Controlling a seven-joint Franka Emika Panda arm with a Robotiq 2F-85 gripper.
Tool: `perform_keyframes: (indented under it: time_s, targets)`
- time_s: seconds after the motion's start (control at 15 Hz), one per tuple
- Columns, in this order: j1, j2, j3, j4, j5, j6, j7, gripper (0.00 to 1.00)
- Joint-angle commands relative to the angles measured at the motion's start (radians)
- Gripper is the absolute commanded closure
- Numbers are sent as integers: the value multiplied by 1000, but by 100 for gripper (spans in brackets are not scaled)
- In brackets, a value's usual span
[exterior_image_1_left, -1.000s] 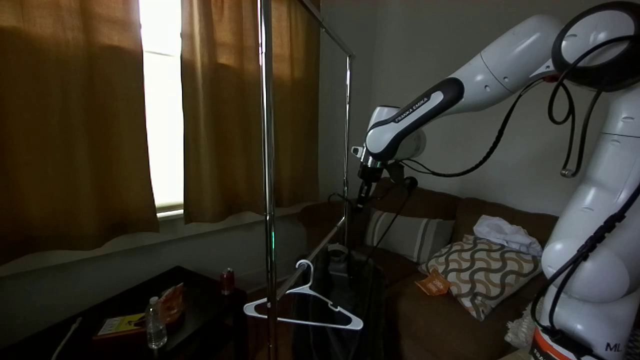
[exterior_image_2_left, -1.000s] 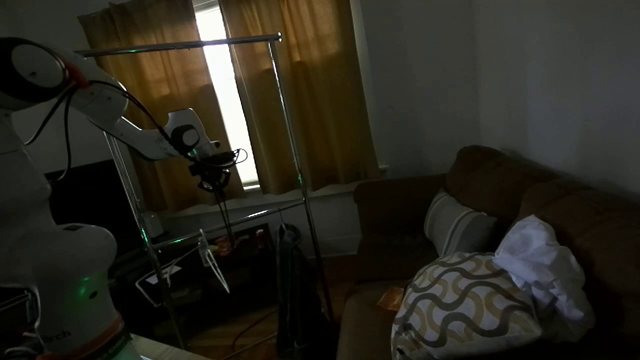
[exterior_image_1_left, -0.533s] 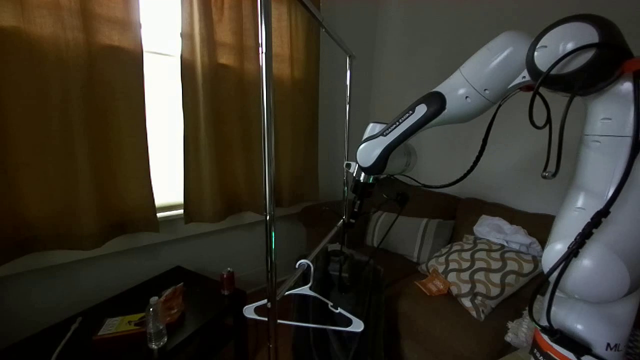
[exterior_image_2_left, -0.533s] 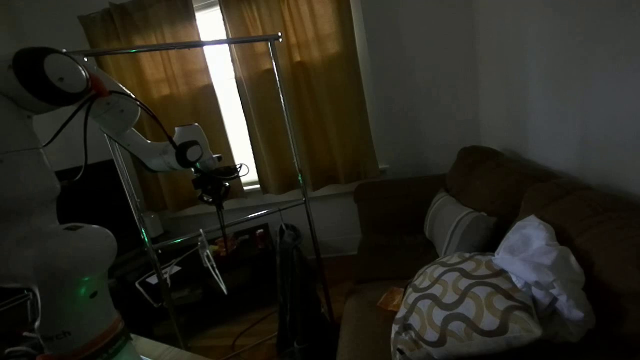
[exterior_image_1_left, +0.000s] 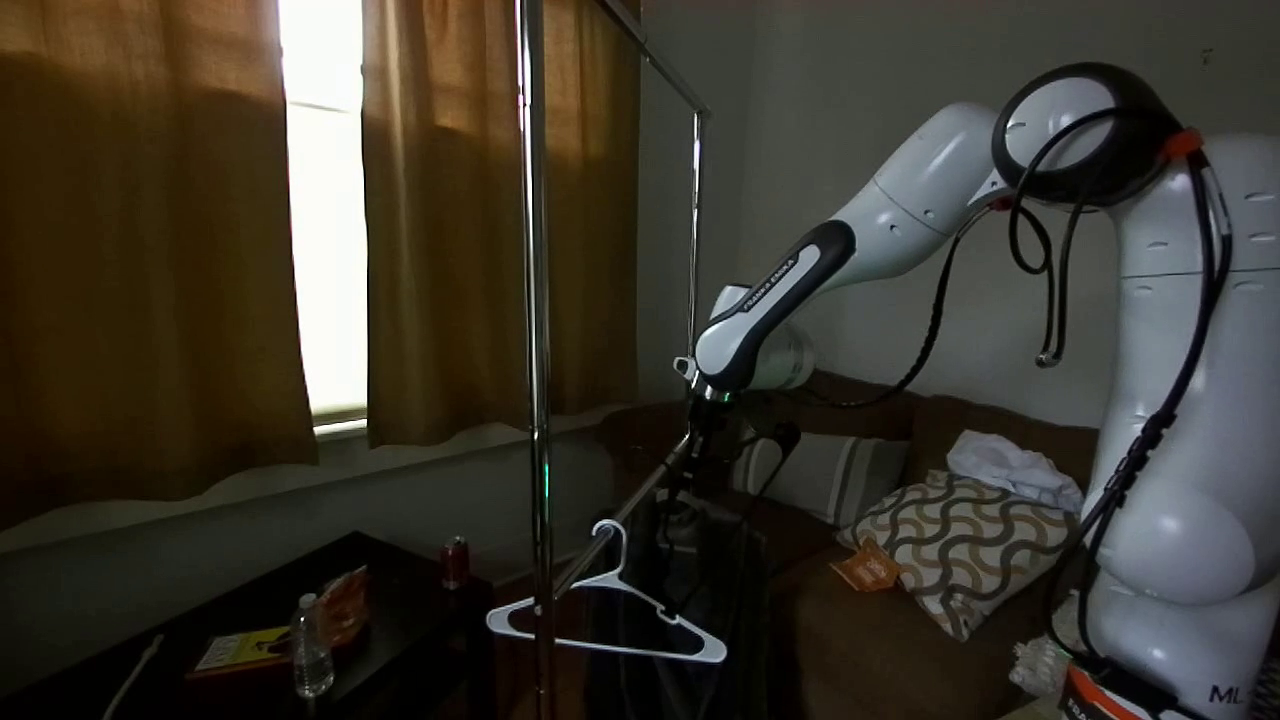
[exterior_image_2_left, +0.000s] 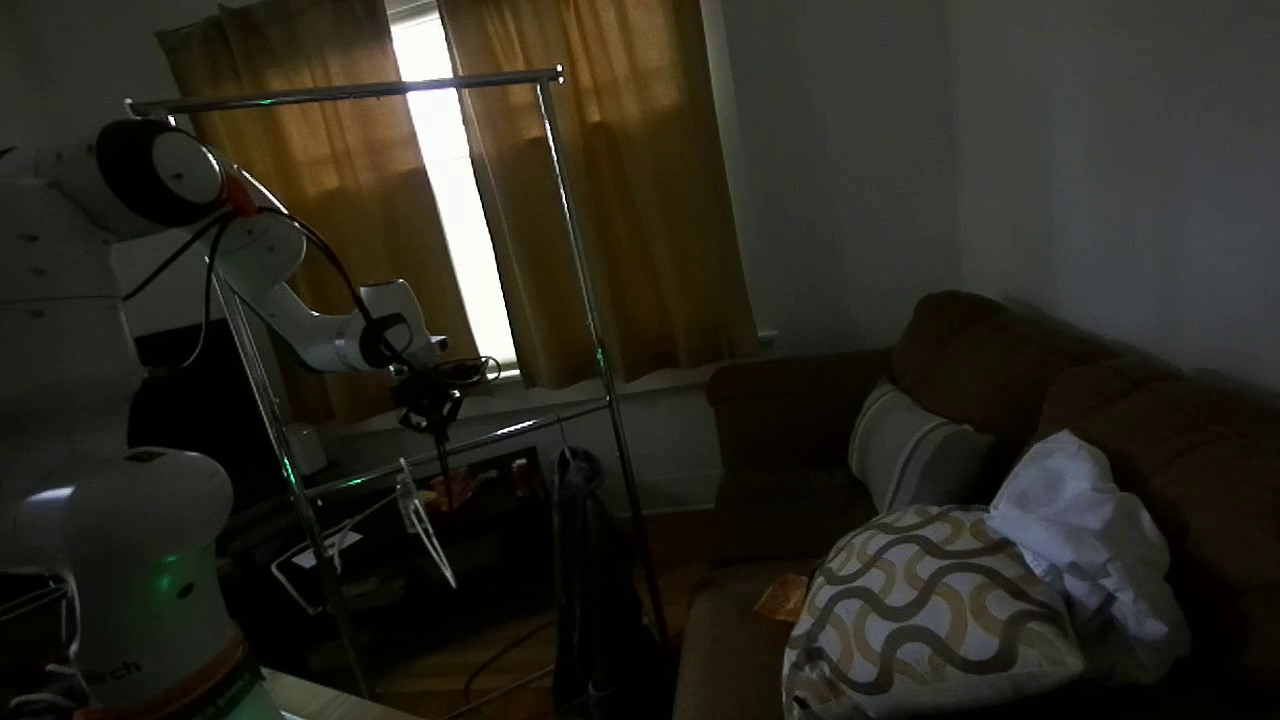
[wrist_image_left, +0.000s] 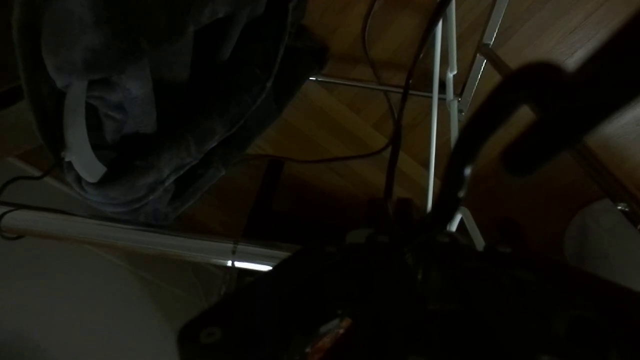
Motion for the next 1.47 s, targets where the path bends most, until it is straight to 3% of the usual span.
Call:
perform_keyframes:
  time_s: [0.0,0.73,1.07,1.4]
  targets:
    - [-47,67,47,15,36,71,-49,98]
    - [-176,244,160,95,-22,250,-90,98]
    - [-247,317,242,153,-15,204,-132,98]
    - [-259,350,243,175,-38,125,-133,98]
